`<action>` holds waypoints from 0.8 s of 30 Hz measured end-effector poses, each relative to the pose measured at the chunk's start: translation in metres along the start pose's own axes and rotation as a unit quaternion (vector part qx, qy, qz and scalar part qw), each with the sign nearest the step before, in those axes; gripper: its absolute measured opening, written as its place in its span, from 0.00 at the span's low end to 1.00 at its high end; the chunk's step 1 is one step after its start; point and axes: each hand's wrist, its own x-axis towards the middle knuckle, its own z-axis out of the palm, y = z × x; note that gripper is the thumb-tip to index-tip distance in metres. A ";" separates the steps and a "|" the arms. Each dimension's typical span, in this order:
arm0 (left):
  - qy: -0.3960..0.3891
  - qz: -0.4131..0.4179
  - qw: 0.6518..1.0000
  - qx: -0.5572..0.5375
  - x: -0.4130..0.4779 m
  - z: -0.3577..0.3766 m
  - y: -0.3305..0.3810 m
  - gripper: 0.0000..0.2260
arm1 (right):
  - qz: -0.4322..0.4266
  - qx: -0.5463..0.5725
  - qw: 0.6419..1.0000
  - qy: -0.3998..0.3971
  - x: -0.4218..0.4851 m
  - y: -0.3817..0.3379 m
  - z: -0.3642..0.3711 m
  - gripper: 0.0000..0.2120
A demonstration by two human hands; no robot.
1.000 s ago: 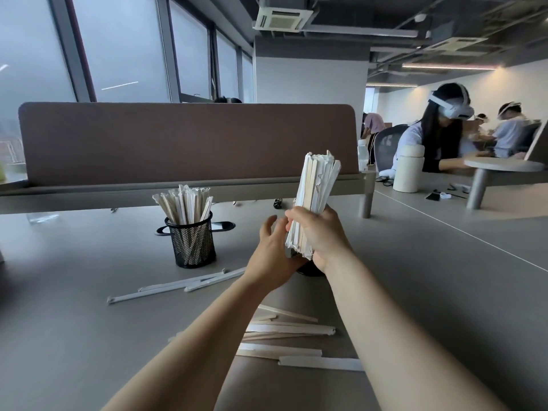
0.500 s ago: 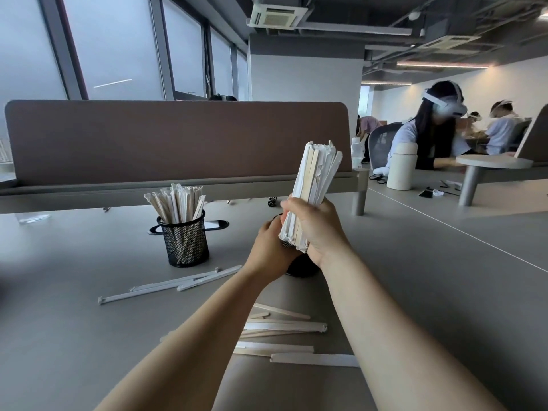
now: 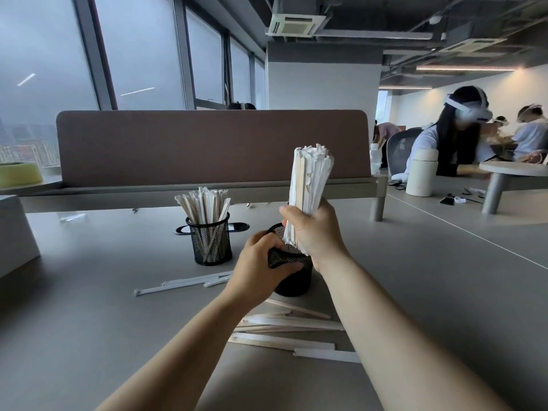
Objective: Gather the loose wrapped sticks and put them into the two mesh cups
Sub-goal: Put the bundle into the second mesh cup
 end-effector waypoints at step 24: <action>0.022 0.020 0.999 -0.034 0.001 -0.002 -0.005 0.15 | 0.103 -0.109 0.988 0.039 0.011 0.045 -0.001 0.27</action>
